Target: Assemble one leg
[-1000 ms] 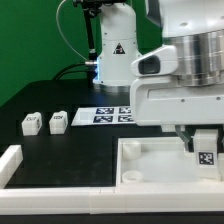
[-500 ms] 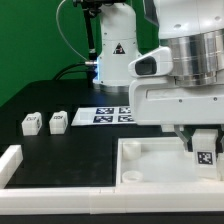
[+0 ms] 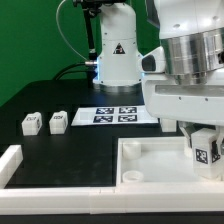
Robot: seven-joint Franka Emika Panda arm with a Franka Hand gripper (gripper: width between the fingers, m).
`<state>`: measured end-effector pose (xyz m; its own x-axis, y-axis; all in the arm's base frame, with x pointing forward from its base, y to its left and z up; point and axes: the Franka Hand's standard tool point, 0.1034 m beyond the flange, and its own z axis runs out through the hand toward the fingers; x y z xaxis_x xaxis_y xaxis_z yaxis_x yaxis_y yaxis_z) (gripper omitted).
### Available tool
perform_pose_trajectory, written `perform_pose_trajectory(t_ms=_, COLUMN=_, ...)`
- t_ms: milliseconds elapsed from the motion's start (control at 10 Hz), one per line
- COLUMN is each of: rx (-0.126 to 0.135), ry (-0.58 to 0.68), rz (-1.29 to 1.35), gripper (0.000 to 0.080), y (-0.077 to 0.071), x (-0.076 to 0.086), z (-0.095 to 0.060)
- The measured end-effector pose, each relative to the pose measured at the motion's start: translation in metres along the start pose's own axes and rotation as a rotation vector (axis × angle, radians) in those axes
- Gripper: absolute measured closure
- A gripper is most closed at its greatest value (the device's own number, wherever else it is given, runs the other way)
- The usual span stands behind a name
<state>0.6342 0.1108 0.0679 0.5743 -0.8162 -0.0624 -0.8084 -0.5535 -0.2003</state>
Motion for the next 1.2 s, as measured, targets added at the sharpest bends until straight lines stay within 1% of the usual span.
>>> perform_pose_trajectory(t_ms=200, rx=-0.016, ry=-0.022, rz=0.041, gripper=0.0508, y=-0.0006, x=-0.0026, z=-0.0003)
perform_pose_trajectory(t_ms=400, rx=-0.015, ry=-0.022, rz=-0.013, gripper=0.0507, y=-0.0003, x=-0.0025, z=0.0001)
perform_pose_trajectory(t_ms=500, rx=-0.016, ry=-0.023, rz=-0.016, gripper=0.028, y=-0.0002, x=-0.003, z=0.0006)
perform_pose_trajectory(t_ms=600, rx=-0.036, ry=-0.01, rz=-0.23, gripper=0.028, y=-0.0002, x=-0.0037, z=0.002)
perform_pose_trajectory(t_ms=700, rx=-0.057, ry=-0.002, rz=-0.414, gripper=0.0178, y=-0.0013, x=-0.0065, z=0.0016)
perform_pose_trajectory(t_ms=800, rx=-0.055, ry=-0.001, rz=-0.505, gripper=0.0158, y=-0.0007, x=-0.0041, z=0.0016)
perform_pose_trajectory(t_ms=1000, rx=-0.057, ry=-0.005, rz=-0.676, gripper=0.0151, y=0.0005, x=-0.0024, z=0.0016)
perform_pose_trajectory(t_ms=1100, rx=-0.072, ry=-0.002, rz=-0.835, gripper=0.0151, y=0.0007, x=-0.0019, z=0.0012)
perform_pose_trajectory(t_ms=1200, rx=-0.1, ry=0.004, rz=-1.043, gripper=0.015, y=-0.0011, x=-0.0024, z=-0.0009)
